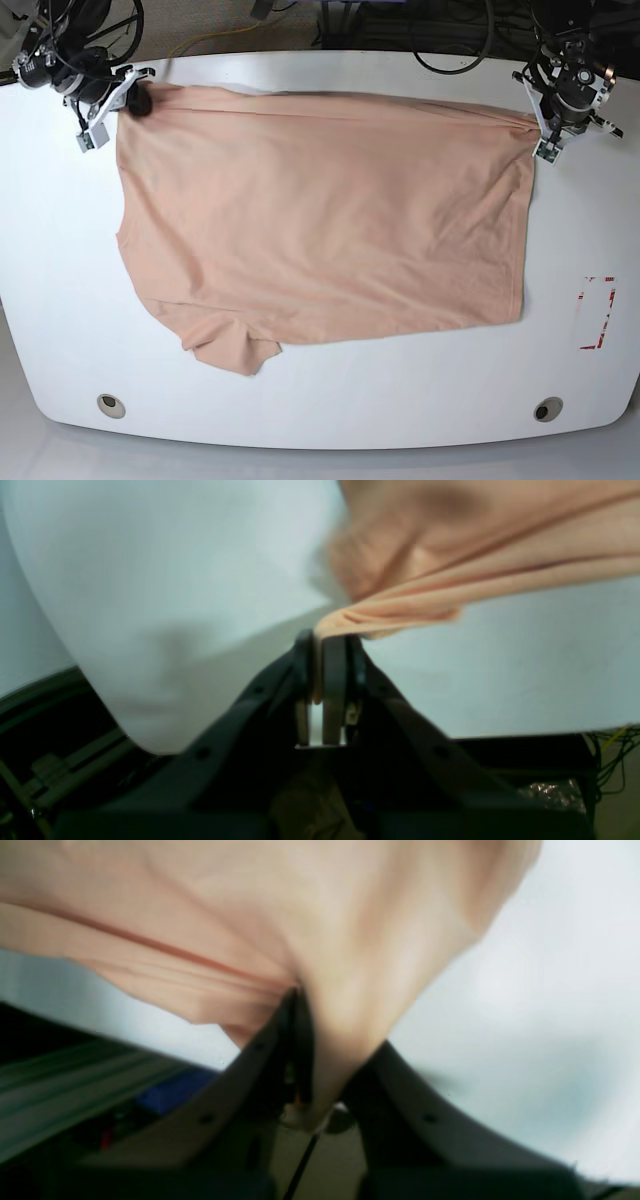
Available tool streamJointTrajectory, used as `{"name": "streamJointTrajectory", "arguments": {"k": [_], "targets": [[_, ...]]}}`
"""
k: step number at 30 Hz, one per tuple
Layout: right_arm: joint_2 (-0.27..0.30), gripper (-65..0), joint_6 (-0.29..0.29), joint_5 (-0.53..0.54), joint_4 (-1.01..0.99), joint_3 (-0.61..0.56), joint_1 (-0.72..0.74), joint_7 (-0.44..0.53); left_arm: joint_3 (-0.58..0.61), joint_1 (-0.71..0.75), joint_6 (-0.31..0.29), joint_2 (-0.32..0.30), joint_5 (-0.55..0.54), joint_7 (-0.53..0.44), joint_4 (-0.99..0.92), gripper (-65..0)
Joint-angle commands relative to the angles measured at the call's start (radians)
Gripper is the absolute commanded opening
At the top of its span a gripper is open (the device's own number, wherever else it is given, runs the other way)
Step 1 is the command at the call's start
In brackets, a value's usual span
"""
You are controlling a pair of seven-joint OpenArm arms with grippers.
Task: Fold the T-shirt properly
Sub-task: 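Lift the shirt edge with both grippers and lay it flat again, then release the shirt and open both grippers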
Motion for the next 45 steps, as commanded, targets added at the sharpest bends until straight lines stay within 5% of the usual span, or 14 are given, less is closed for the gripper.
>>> {"name": "streamJointTrajectory", "arguments": {"k": [1, 19, 25, 32, 45], "targets": [[-0.008, -65.0, -0.002, -0.009, 0.062, 0.011, -0.015, 0.017, -0.010, -0.002, 0.010, -0.011, 0.017, -0.005, 0.016, -65.0], [-0.064, -65.0, -0.002, -0.003, 0.140, 0.011, -0.149, 0.019, -0.160, -0.015, 0.010, -0.010, 0.016, -0.029, 0.018, -65.0], [-0.057, -65.0, -0.002, 0.130, 0.145, 0.011, -0.132, 0.042, -0.157, -0.124, 0.010, 0.020, 0.016, -0.028, 0.016, -65.0], [-0.056, -65.0, -0.002, 0.138, 0.139, 0.011, -0.051, 0.042, -0.123, -0.263, 0.010, 0.040, 0.019, -0.028, -0.014, -65.0], [-0.054, -65.0, -0.002, -0.001, -0.044, 0.003, 0.213, 0.042, -0.013, -0.418, 0.010, -0.003, 0.022, -0.034, -0.238, -65.0]]}}
